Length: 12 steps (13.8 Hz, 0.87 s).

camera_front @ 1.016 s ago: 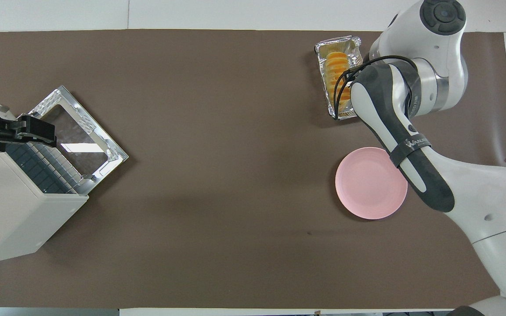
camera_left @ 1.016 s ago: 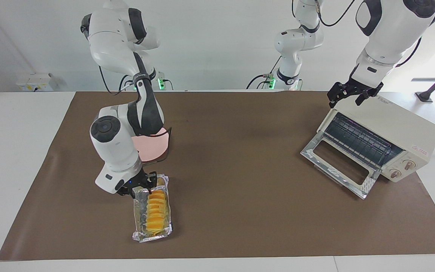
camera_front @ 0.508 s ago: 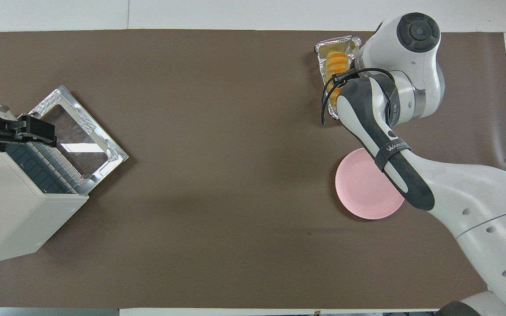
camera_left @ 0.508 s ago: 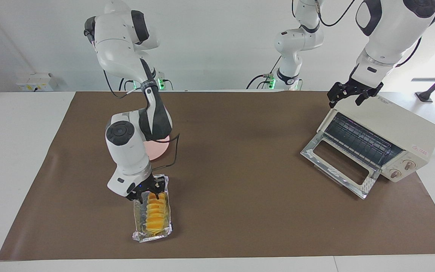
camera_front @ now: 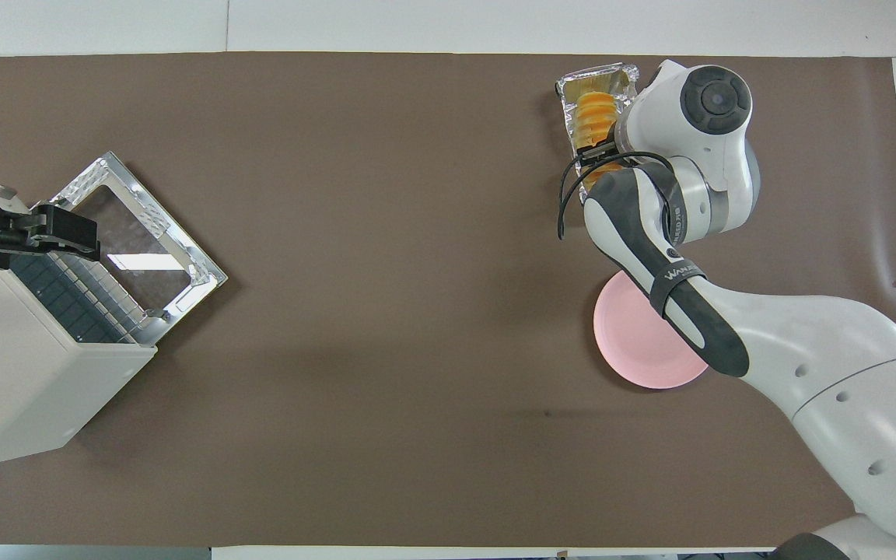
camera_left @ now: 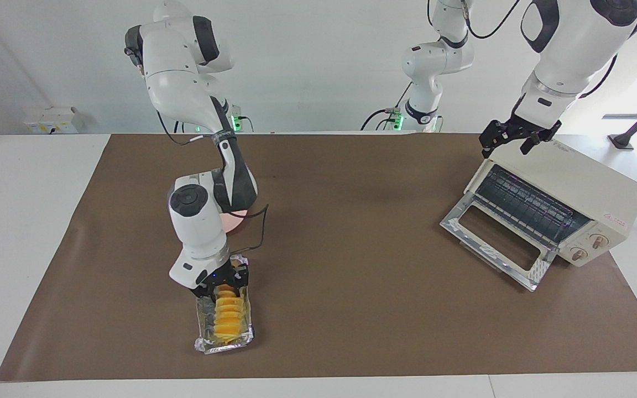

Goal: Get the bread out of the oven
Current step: 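Carry the bread slices onto the pink plate with the right gripper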

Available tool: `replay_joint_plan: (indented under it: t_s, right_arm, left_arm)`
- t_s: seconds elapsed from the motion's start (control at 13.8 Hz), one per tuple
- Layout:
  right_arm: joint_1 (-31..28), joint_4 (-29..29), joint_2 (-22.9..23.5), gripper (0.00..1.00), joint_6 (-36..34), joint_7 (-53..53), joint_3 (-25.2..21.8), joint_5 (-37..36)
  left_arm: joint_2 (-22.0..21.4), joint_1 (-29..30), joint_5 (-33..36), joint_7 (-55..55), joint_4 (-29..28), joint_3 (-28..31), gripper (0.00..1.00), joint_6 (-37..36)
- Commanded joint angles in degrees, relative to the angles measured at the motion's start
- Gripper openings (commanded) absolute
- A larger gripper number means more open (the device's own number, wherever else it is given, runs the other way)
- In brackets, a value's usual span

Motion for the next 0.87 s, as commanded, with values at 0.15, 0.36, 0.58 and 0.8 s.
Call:
replay_joint_plan:
  t_s: [0.15,0.36,0.58,0.8]
  right_arm:
    - [-0.6,-1.5,-2.3,0.0,-2.5,0.5,0.2,-1.0]
    - [-0.5,-2.2,-8.1,0.0,-12.1,-0.6,0.3,-1.0]
    - [-0.8,-10.2,-18.7,0.0,-17.7,-1.2,0.4,-0.7]
    - [-0.7,-25.2,-32.0,0.0,-17.2,-0.7,0.4,2.0]
  left_arm:
    - [-1.6,0.3,-0.9,0.2,-1.7,0.3,1.0,1.0]
    - [-1.6,0.3,-0.9,0.2,-1.7,0.3,1.0,1.0]
    - [-1.6,0.3,-0.9,0.2,-1.7,0.3,1.0,1.0]
    - [-1.6,0.3,-0.9,0.2,-1.7,0.3,1.0,1.0]
